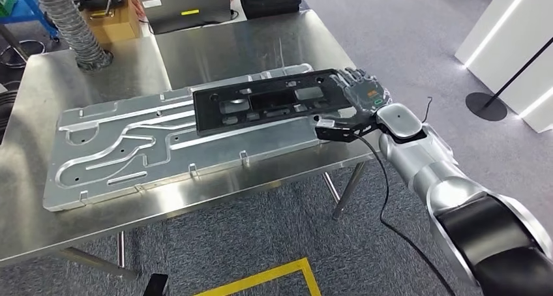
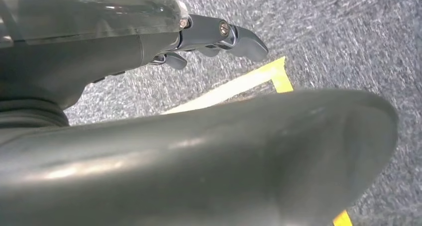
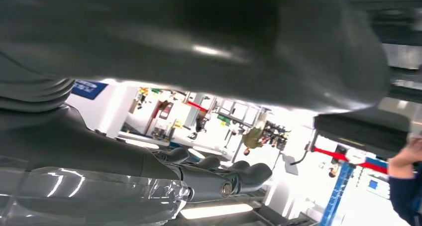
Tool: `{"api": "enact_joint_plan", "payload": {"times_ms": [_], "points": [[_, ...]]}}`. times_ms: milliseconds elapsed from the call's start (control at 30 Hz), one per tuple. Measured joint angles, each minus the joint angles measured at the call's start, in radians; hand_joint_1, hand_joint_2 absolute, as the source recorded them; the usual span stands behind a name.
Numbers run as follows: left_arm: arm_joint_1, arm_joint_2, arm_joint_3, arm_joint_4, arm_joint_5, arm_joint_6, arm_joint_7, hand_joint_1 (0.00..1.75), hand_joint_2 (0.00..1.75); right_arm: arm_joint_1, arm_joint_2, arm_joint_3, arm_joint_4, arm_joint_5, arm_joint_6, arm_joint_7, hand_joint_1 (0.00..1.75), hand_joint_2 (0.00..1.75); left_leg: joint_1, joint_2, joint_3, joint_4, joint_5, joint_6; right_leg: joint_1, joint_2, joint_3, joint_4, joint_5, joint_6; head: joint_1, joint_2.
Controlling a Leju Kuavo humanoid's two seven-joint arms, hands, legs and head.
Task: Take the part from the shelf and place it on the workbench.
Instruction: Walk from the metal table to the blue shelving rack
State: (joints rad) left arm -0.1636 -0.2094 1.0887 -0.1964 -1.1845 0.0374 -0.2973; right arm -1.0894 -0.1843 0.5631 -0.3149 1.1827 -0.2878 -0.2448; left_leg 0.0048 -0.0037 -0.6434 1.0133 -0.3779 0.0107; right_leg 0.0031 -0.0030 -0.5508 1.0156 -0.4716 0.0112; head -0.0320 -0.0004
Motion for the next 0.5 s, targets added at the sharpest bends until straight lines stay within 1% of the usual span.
{"api": "enact_joint_plan", "payload": {"times_ms": [33,67,100,133,167,200,233,267,300,333,367,400,433,467,500], "points": [[0.001,0.000,0.000,0.000,0.000,-0.001,0.000,0.00,0.00,-0.001,-0.001,-0.001,0.000,0.000,0.000,0.000,0.00,0.00,0.001,0.000,-0.003,0.000,0.003,-0.009,0.001,-0.002,0.005,-0.020,0.007,-0.008,0.000,0.000],[0.001,0.000,0.000,0.000,0.000,-0.001,0.000,0.00,0.00,-0.001,-0.001,-0.002,0.000,0.000,0.000,0.000,0.00,0.00,0.001,0.000,-0.009,0.010,-0.010,-0.014,-0.002,-0.003,0.002,-0.026,0.016,-0.014,0.000,0.000],[0.001,0.000,0.000,0.000,0.001,-0.001,0.000,0.00,0.00,-0.001,-0.001,-0.002,0.000,0.000,0.001,0.000,0.00,0.00,0.001,-0.001,-0.020,0.037,-0.037,-0.019,-0.005,-0.005,-0.002,-0.032,0.025,-0.021,0.000,0.000],[0.001,0.000,0.000,0.000,0.001,-0.001,0.000,0.00,0.00,0.000,0.000,-0.002,0.000,0.001,0.001,0.000,0.00,0.00,0.002,0.000,-0.036,0.086,-0.079,-0.023,-0.007,-0.007,-0.008,-0.035,0.034,-0.025,0.000,0.000],[0.002,0.001,0.000,0.000,0.002,-0.001,0.000,0.00,0.00,0.001,0.000,-0.002,0.000,0.001,0.001,0.000,0.00,0.00,0.004,0.000,-0.057,0.151,-0.124,-0.027,-0.007,-0.007,-0.017,-0.035,0.040,-0.028,0.000,0.000],[0.002,0.001,0.000,0.000,0.002,-0.001,0.000,0.00,0.00,0.002,0.000,-0.002,0.000,0.001,0.002,0.001,0.00,0.00,0.006,0.000,-0.075,0.217,-0.160,-0.031,-0.007,-0.008,-0.028,-0.033,0.047,-0.029,0.000,0.000],[0.003,0.002,0.000,0.000,0.003,-0.002,0.000,0.00,0.00,0.003,0.000,-0.002,0.001,0.001,0.002,0.001,0.00,0.00,0.007,0.000,-0.083,0.263,-0.177,-0.035,-0.007,-0.008,-0.039,-0.030,0.054,-0.028,0.000,0.000],[0.004,0.002,0.000,0.000,0.003,-0.002,0.000,0.00,0.00,0.005,0.000,-0.002,0.001,0.001,0.002,0.001,0.00,0.00,0.008,0.000,-0.075,0.276,-0.175,-0.038,-0.008,-0.008,-0.051,-0.027,0.060,-0.027,0.000,0.000],[0.004,0.003,0.000,0.000,0.004,-0.002,0.000,0.00,0.00,0.006,0.000,-0.002,0.001,0.001,0.002,0.001,0.00,0.00,0.009,0.000,-0.049,0.251,-0.156,-0.039,-0.009,-0.008,-0.061,-0.021,0.065,-0.024,0.000,0.000],[0.003,0.004,0.000,0.000,0.006,-0.002,0.000,0.00,0.00,0.007,0.000,-0.002,0.001,0.001,0.002,0.002,0.00,0.00,0.011,0.001,-0.006,0.193,-0.130,-0.040,-0.010,-0.007,-0.071,-0.015,0.068,-0.021,0.000,0.000],[0.002,0.004,0.000,0.000,0.007,-0.002,0.000,0.00,0.00,0.008,0.000,-0.003,0.001,0.001,0.002,0.002,0.00,0.00,0.011,0.000,0.041,0.124,-0.117,-0.040,-0.010,-0.007,-0.082,-0.007,0.071,-0.017,0.000,0.000],[0.001,0.005,0.000,0.000,0.009,-0.002,0.000,0.00,0.00,0.007,0.000,-0.004,0.001,0.001,0.003,0.002,0.00,0.00,0.010,-0.001,0.076,0.068,-0.108,-0.035,-0.009,-0.007,-0.090,-0.001,0.074,-0.012,0.000,0.000],[0.001,0.006,0.000,0.000,0.009,-0.002,0.000,0.00,0.00,0.007,-0.001,-0.006,0.001,0.001,0.003,0.003,0.00,0.00,0.008,-0.002,0.097,0.030,-0.108,-0.030,-0.008,-0.007,-0.096,0.004,0.077,-0.007,0.000,0.000],[0.001,0.006,0.000,0.000,0.010,-0.002,0.000,0.00,0.00,0.006,-0.001,-0.007,0.001,0.002,0.003,0.003,0.00,0.00,0.006,-0.003,0.101,0.017,-0.112,-0.023,-0.006,-0.007,-0.101,0.006,0.082,-0.001,0.000,0.000],[0.002,0.007,0.000,0.000,0.011,-0.002,0.000,0.00,0.00,0.007,-0.001,-0.008,0.001,0.002,0.003,0.003,0.00,0.00,0.005,-0.004,0.096,0.017,-0.106,-0.015,-0.006,-0.007,-0.102,0.006,0.088,0.006,0.000,0.000]]}}
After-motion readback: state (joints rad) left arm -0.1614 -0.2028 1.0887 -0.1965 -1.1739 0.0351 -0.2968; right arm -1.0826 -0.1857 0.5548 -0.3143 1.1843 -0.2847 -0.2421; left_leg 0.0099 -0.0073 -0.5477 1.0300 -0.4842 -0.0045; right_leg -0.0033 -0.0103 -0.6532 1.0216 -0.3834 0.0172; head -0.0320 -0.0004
